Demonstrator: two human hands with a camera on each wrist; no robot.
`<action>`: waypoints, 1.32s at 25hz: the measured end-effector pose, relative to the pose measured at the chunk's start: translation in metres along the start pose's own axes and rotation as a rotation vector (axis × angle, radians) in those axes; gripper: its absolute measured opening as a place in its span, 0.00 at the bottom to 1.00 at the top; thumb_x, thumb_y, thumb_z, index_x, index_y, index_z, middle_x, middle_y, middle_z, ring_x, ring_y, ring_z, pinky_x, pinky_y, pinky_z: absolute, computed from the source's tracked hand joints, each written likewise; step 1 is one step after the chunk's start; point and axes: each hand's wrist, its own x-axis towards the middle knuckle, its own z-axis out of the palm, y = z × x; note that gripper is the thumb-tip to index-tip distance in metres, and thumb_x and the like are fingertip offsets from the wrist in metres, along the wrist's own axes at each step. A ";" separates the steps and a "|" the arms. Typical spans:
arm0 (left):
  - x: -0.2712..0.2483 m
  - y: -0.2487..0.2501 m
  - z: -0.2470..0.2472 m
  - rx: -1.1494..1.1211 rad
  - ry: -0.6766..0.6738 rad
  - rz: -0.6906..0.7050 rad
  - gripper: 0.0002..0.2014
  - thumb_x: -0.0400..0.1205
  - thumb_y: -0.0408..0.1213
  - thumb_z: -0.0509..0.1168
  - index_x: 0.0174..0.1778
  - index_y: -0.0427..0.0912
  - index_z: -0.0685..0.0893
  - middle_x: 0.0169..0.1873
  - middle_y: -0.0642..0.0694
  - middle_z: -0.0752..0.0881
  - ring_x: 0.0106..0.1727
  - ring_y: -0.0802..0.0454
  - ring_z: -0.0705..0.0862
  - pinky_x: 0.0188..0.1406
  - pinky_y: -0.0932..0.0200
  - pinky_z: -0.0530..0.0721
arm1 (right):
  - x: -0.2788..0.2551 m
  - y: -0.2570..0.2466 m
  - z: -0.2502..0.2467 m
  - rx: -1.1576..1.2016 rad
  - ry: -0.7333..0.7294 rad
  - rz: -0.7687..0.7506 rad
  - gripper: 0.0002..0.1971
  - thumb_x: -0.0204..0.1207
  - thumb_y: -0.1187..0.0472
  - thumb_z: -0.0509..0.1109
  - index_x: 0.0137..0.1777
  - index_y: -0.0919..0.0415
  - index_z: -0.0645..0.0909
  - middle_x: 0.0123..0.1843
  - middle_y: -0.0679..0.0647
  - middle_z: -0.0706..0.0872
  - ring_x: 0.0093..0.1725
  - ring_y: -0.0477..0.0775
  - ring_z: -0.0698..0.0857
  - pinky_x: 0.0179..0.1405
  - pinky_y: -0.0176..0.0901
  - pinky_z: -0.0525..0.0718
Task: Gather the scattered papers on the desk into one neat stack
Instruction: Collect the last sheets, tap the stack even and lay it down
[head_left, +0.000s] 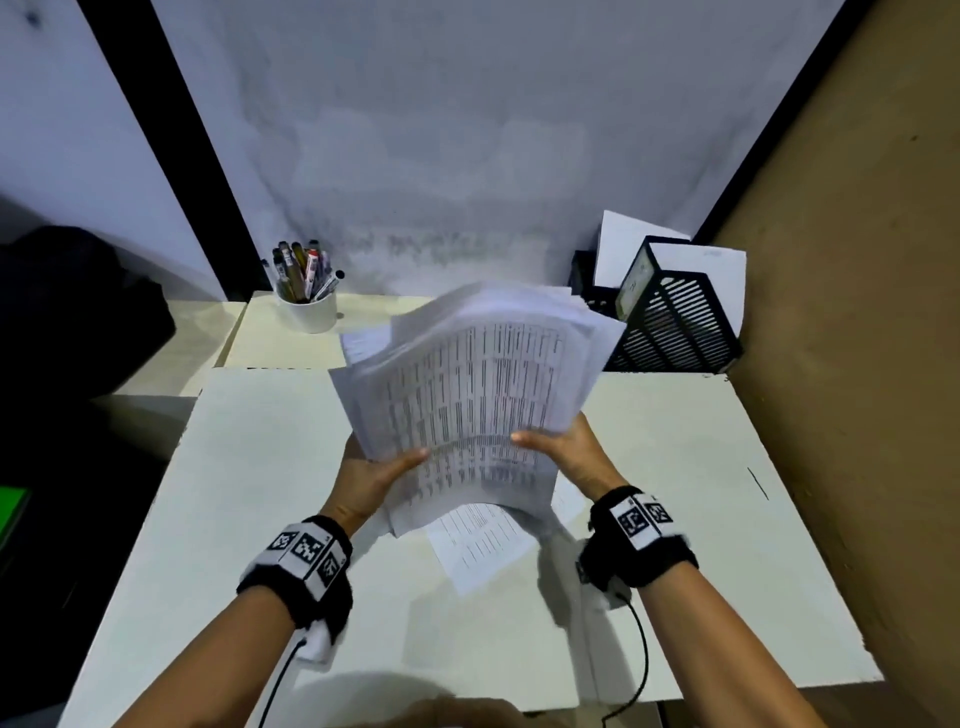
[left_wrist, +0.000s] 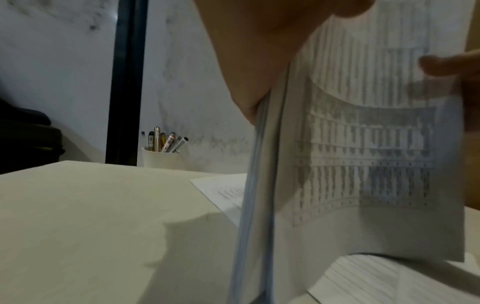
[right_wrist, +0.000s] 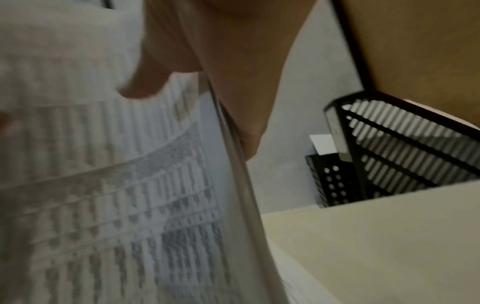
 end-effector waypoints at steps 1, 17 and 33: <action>0.003 -0.002 0.004 0.046 0.020 -0.050 0.20 0.64 0.37 0.79 0.49 0.49 0.80 0.43 0.55 0.89 0.50 0.52 0.87 0.54 0.54 0.85 | 0.003 -0.005 0.003 -0.040 0.056 0.020 0.18 0.65 0.67 0.78 0.54 0.59 0.80 0.47 0.53 0.89 0.51 0.53 0.89 0.57 0.50 0.87; 0.042 -0.104 0.034 0.575 0.306 -0.745 0.33 0.79 0.57 0.59 0.74 0.37 0.70 0.82 0.35 0.45 0.79 0.32 0.55 0.79 0.44 0.56 | 0.116 0.102 -0.022 -0.920 -0.012 0.556 0.34 0.69 0.43 0.73 0.69 0.65 0.75 0.72 0.65 0.71 0.69 0.67 0.73 0.71 0.52 0.72; 0.007 -0.036 0.036 0.175 0.289 0.015 0.18 0.81 0.38 0.63 0.66 0.37 0.78 0.59 0.43 0.85 0.59 0.50 0.83 0.61 0.61 0.82 | 0.013 0.025 -0.011 -0.154 0.289 -0.115 0.21 0.73 0.69 0.72 0.66 0.65 0.74 0.50 0.50 0.83 0.47 0.37 0.83 0.54 0.36 0.86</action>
